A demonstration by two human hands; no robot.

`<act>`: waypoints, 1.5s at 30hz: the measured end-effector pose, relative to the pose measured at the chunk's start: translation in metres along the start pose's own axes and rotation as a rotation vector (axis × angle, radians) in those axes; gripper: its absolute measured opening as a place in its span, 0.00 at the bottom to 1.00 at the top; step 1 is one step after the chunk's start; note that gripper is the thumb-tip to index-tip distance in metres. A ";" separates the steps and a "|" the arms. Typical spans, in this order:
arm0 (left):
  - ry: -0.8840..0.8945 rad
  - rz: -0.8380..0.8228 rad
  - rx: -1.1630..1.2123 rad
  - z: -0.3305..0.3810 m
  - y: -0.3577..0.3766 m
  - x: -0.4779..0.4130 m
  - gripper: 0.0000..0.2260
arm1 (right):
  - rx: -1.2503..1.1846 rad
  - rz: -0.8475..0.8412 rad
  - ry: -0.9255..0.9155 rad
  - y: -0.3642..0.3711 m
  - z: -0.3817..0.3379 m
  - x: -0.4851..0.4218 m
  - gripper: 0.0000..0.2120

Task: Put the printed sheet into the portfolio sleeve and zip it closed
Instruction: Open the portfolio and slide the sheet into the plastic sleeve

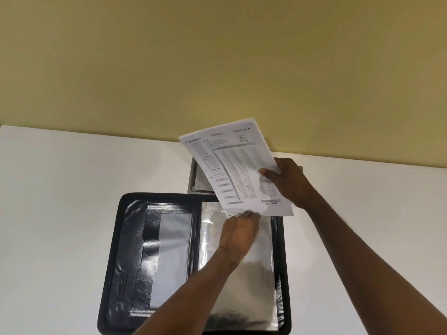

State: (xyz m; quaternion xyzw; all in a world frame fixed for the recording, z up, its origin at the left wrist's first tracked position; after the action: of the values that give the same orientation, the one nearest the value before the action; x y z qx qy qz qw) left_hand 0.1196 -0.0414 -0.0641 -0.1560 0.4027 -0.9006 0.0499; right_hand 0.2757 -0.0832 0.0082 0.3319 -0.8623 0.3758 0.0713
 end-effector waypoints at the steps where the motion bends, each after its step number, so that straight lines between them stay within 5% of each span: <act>1: 0.005 -0.002 0.013 0.003 0.001 0.000 0.14 | -0.022 -0.006 0.005 0.001 0.001 -0.003 0.10; 10: 0.033 0.062 0.059 0.028 -0.003 -0.005 0.09 | -0.083 -0.113 -0.050 0.023 -0.012 -0.023 0.16; 17: -0.057 -0.070 0.064 0.031 -0.001 -0.010 0.02 | -0.128 -0.110 -0.056 0.047 -0.020 -0.034 0.17; 30: 0.034 0.058 -0.201 0.052 -0.026 -0.001 0.09 | -0.021 -0.089 0.045 0.062 -0.004 -0.049 0.17; 45: 0.191 0.012 -0.299 0.054 -0.025 -0.006 0.09 | -0.036 -0.075 0.076 0.069 0.007 -0.053 0.17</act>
State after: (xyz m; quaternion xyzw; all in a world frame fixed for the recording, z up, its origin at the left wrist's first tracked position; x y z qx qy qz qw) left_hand 0.1436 -0.0618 -0.0134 -0.0729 0.5361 -0.8410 -0.0068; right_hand 0.2736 -0.0262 -0.0580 0.3481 -0.8525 0.3696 0.1238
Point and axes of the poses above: each hand's wrist, its own x-axis away from the middle knuckle, its own y-axis out of the palm, z = x × y, the point moved 9 cm from there along -x, towards the middle knuckle, and after that the axes turned 11 degrees about x, right-handed, at the moved point
